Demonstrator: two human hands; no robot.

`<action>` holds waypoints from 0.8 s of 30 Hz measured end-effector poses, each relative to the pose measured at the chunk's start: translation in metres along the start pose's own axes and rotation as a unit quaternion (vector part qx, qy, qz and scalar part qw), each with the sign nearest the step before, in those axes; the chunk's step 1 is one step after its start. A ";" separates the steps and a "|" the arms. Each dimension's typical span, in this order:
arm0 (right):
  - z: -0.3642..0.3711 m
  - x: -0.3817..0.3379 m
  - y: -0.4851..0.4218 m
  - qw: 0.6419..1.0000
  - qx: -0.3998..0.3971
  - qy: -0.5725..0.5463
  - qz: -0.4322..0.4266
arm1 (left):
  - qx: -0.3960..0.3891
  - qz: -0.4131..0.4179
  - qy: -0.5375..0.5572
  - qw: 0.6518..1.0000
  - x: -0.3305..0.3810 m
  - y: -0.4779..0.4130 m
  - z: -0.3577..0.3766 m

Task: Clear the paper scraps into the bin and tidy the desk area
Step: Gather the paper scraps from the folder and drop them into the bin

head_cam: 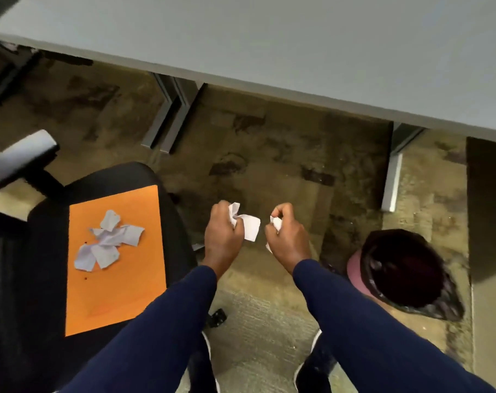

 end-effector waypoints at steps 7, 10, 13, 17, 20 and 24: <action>-0.098 0.083 -0.006 0.996 0.069 -0.013 0.056 | -0.064 0.042 0.002 0.997 0.085 0.010 0.101; -0.142 0.124 -0.004 0.991 0.098 -0.002 0.087 | -0.095 0.065 0.010 0.993 0.122 0.020 0.150; -0.179 0.162 0.000 0.986 0.121 0.001 0.114 | -0.124 0.090 0.016 0.988 0.153 0.032 0.196; -0.220 0.211 0.007 0.978 0.159 0.002 0.132 | -0.155 0.117 0.016 0.981 0.191 0.050 0.254; -0.247 0.253 0.012 0.971 0.187 0.000 0.151 | -0.185 0.131 0.013 0.974 0.213 0.067 0.302; -0.269 0.307 0.019 0.960 0.202 0.002 0.193 | -0.226 0.140 0.018 0.964 0.232 0.089 0.357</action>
Point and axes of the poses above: each hand's wrist, its own y-axis away from the middle knuckle, its own z-axis out of the palm, x = y × z, the point moved 10 cm from there along -y, towards the middle knuckle, and after that the axes turned 3 degrees about -y, right-handed, at the moved point
